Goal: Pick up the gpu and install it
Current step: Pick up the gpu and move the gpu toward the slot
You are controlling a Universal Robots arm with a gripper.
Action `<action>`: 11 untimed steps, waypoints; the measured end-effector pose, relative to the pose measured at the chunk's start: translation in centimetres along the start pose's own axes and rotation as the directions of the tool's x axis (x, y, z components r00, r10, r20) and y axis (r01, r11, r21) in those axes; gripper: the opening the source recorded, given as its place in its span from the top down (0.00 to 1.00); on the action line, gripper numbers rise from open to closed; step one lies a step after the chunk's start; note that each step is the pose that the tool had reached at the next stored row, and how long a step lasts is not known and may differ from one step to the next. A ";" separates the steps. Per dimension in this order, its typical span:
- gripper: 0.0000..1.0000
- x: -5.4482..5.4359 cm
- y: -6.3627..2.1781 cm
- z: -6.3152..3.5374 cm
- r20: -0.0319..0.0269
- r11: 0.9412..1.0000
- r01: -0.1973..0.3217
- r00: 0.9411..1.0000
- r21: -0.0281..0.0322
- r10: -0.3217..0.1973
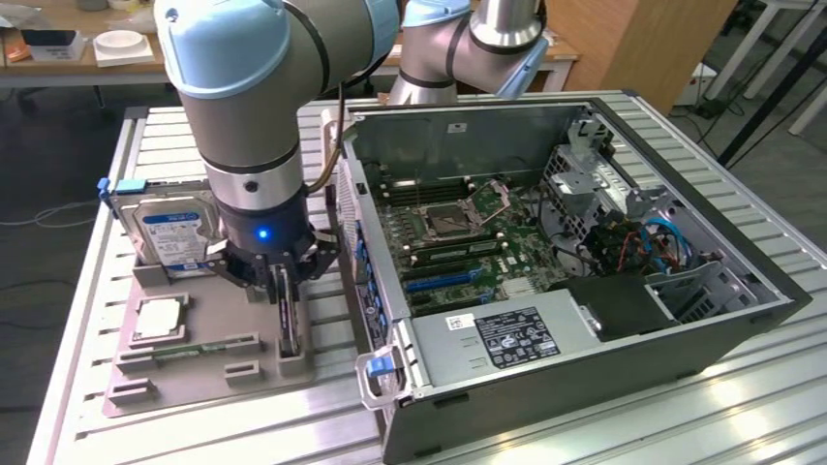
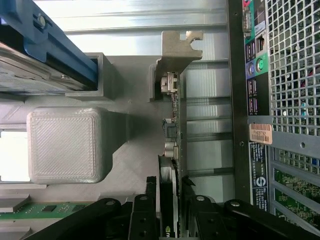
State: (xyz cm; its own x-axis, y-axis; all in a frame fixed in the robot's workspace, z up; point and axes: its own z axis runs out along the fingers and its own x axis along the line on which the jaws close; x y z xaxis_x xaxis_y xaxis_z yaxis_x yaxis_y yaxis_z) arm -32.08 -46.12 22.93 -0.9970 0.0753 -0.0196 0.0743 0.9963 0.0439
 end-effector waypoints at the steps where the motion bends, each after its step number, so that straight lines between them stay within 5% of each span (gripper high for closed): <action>1: 0.68 0.0 0.00 0.00 0.000 1.000 0.000 1.000 0.000 0.000; 11: 0.69 0.0 0.00 -0.01 0.000 1.000 0.000 1.000 0.000 0.000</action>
State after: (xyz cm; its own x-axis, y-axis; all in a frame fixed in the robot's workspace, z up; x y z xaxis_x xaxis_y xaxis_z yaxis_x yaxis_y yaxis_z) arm -32.08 -46.12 22.93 -0.9970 0.0753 -0.0195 0.0743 0.9963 0.0439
